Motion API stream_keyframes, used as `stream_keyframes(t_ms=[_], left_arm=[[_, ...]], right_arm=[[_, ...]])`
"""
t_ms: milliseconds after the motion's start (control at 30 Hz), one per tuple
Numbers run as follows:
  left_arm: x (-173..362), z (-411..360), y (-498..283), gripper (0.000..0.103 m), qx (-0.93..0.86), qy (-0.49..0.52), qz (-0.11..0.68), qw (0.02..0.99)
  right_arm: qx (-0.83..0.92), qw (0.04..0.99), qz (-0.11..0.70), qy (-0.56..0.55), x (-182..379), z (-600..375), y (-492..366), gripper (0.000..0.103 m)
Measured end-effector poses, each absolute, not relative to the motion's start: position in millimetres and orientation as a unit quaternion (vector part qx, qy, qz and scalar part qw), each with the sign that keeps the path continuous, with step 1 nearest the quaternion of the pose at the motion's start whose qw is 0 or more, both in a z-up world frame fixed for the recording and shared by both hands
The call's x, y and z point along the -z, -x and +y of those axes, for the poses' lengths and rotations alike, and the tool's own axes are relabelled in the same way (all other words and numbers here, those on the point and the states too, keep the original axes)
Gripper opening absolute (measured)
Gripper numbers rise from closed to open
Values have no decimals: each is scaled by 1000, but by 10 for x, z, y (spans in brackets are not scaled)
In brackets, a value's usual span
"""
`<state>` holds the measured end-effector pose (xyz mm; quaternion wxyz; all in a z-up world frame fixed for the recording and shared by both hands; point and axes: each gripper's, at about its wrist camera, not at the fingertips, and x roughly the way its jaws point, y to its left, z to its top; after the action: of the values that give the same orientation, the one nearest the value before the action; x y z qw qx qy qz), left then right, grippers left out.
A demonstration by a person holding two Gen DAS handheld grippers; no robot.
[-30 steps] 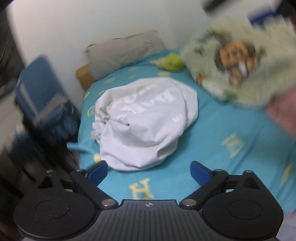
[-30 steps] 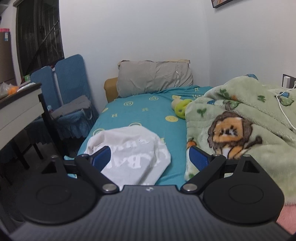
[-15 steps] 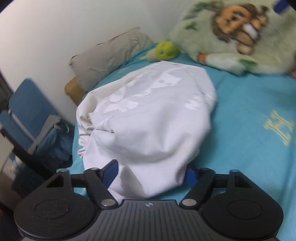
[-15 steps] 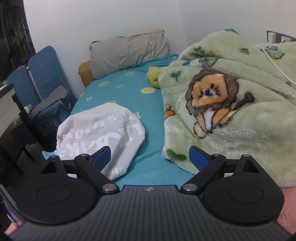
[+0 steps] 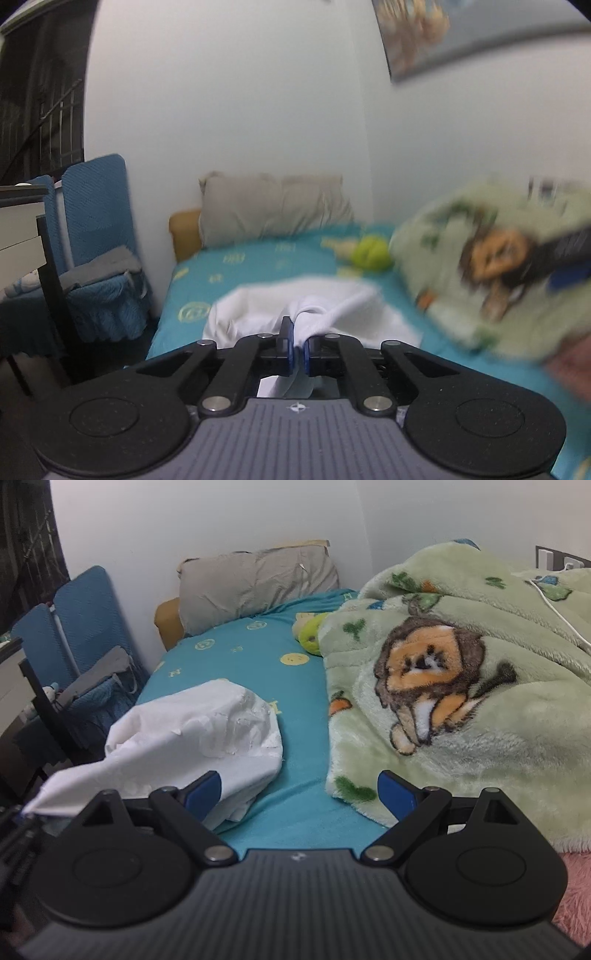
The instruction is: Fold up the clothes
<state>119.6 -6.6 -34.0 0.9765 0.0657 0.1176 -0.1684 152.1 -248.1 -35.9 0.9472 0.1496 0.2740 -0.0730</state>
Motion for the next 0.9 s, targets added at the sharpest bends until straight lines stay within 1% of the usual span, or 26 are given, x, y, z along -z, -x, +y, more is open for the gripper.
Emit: stream_keyframes(t_ms=[200,333,467,567,600,633,667,700,733,767,800,900], left_arm=[[-41,157,-677,4,241,14,58,969],[-255,318,-356,4,283,71,24,956],[-311,463,-352,5,288,118,25,950],[-246,543,-486,5,272,139,44,951],[-221,574,-553,5,265,144,51,952],[-197,616,-637,5,259,149,58,952],[-175,655,-735,5,252,151,66,953],[-149,696,-830,5,245,151,78,954],[-117,740,-919,5,238,151,91,955],[-80,770,-1014,5,230,150,107,956],[-38,789,-1113,5,222,148,123,956],[113,824,-1416,5,203,140,180,952]], right_arm=[[12,955,268,-126,334,-2176,-1344,93],[-78,942,294,-141,383,-1925,-1189,93],[-159,927,320,-118,456,-1601,-1147,93],[-174,917,344,-104,579,-1406,-1254,92],[-171,913,355,-105,635,-1373,-1318,85],[-169,908,368,-106,692,-1353,-1382,74],[-168,903,380,-108,743,-1339,-1440,57],[-166,899,391,-108,780,-1338,-1485,45],[-164,895,401,-107,805,-1341,-1516,37],[-159,895,404,-105,798,-1358,-1511,22],[-154,896,403,-107,769,-1392,-1485,16],[-130,906,382,-126,635,-1594,-1340,10]])
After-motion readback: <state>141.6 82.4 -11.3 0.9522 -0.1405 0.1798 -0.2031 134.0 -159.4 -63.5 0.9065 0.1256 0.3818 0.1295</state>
